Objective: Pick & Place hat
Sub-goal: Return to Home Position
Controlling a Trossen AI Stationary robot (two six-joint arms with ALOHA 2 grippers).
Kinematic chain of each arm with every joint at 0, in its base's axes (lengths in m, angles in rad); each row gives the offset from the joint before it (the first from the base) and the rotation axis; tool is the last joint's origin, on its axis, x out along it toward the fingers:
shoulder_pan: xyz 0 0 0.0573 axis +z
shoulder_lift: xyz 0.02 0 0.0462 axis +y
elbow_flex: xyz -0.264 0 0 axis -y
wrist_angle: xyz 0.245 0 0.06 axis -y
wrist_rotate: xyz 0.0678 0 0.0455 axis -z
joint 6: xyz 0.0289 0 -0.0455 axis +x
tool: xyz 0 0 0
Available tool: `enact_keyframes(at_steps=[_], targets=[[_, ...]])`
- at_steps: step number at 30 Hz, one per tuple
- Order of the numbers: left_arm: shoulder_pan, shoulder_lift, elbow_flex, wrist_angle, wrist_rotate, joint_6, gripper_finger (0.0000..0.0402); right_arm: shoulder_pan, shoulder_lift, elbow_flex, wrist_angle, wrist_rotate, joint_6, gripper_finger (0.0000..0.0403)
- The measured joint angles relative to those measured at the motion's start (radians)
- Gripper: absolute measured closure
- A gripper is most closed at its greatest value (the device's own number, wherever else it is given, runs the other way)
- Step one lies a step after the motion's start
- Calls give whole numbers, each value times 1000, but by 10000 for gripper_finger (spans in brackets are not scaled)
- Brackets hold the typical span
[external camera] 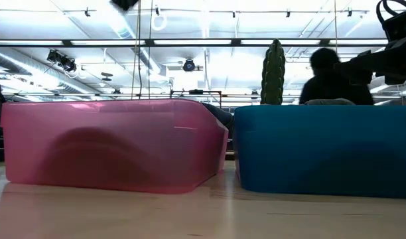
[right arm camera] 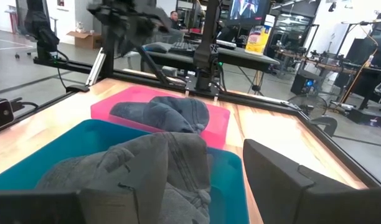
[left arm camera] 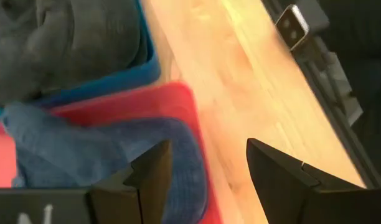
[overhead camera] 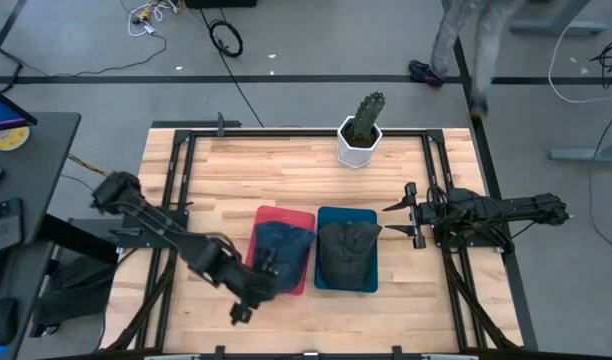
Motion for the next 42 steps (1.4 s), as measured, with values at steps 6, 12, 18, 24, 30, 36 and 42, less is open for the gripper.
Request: enact_keyframes(at_steps=[6,12,18,24,30,36,42], targets=[[56,-236,-291,248,66,34,191,0,0,0,0,0,0,191],[196,-430,-573,549,291,90,191,0,0,0,0,0,0,191],[355,-501,-753,672,348,74,191,0,0,0,0,0,0,191],[470,-589,-903,835,398,53,190,0,0,0,0,0,0,191],[571,-734,-1028,868,445,34,190,0,0,0,0,0,0,191],[647,-911,-1098,874,446,52,191,0,0,0,0,0,0,191],[677,-1103,-1162,869,446,63,191,0,0,0,0,0,0,191]])
